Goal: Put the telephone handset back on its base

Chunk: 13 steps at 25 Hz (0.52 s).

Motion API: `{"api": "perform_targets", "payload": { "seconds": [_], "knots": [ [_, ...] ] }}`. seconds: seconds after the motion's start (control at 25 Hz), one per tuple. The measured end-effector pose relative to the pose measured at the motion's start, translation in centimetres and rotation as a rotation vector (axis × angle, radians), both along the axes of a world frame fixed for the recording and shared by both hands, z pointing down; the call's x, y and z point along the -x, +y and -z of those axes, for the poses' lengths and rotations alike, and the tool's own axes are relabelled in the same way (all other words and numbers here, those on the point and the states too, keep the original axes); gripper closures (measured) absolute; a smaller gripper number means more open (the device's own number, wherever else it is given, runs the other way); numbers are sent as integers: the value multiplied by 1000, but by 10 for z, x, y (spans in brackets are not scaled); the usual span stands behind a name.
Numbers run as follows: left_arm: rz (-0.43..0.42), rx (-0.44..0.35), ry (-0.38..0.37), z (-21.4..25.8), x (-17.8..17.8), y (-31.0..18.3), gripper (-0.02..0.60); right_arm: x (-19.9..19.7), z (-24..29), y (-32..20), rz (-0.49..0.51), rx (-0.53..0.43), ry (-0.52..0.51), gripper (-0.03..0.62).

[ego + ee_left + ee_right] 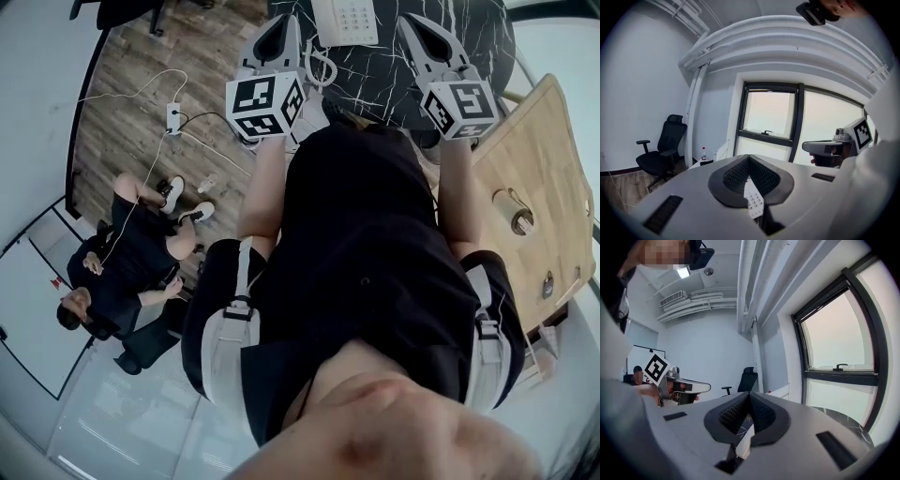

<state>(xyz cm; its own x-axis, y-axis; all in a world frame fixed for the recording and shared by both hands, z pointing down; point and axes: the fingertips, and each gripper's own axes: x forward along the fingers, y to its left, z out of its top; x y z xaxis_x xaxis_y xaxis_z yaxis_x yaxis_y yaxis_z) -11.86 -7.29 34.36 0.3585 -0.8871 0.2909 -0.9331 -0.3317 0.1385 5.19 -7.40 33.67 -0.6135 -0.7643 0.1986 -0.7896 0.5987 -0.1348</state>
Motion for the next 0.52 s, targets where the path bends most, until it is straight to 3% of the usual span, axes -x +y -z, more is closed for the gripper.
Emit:
{"api": "perform_targets", "payload": {
  "seconds": [0.52],
  "knots": [
    [2,12,5,-3,6,-1,566,7,1,-2,4,-3,6,563]
  ]
}}
